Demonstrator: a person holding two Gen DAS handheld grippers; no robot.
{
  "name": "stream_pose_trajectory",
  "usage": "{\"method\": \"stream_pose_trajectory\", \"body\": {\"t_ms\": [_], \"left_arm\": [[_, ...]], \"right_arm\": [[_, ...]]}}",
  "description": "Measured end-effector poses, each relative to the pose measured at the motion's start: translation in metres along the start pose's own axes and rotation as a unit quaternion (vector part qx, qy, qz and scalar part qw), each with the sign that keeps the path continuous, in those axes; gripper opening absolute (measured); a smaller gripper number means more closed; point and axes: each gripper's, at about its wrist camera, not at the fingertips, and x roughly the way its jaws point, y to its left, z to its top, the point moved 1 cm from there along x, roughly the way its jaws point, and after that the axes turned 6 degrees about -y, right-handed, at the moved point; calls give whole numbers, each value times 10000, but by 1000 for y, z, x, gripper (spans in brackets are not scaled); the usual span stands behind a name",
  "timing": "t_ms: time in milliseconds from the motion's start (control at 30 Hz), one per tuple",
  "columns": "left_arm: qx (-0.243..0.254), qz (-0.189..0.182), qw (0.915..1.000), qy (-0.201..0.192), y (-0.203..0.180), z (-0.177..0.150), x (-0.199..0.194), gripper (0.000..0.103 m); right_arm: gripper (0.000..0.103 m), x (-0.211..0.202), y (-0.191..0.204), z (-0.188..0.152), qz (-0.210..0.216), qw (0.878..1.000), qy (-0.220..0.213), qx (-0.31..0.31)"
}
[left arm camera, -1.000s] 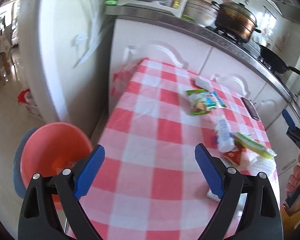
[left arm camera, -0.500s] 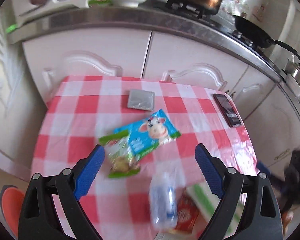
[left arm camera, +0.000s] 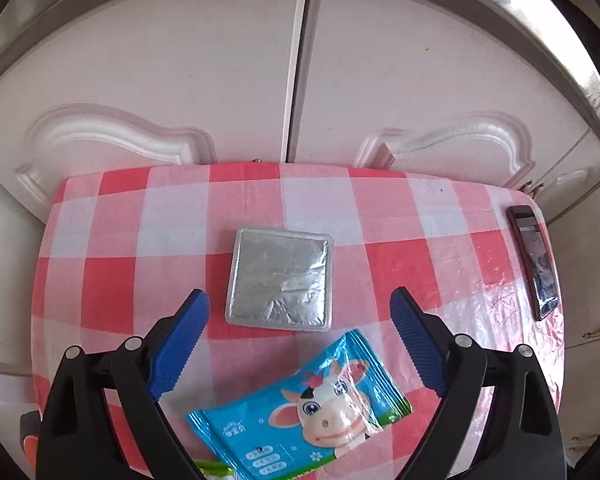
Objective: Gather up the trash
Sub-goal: 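Grasp the foil packet with the left tool while the right tool reaches the green-striped sponge, then lift the foil packet with the left tool while the right tool grasps the sponge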
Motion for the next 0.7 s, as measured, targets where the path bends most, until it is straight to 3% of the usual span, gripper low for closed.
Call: {"method": "stream_pose_trajectory", "body": {"t_ms": [267, 300, 367, 533, 700], "left_arm": [[140, 247, 9993, 245, 5, 6, 24, 90], [156, 265, 9992, 253, 5, 5, 26, 89], [148, 283, 9990, 302, 7, 4, 30, 71], [201, 373, 9990, 156, 8, 2, 30, 64], [115, 394, 9992, 29, 14, -7, 21, 64]], "right_arm": [[99, 14, 6, -11, -131, 9985, 506, -150], [99, 16, 5, -12, -119, 9982, 566, -134], [99, 19, 3, -14, -123, 9976, 674, -65], [99, 22, 3, -17, -152, 9968, 777, -59], [99, 22, 12, -20, -3, 9963, 835, -204]]}}
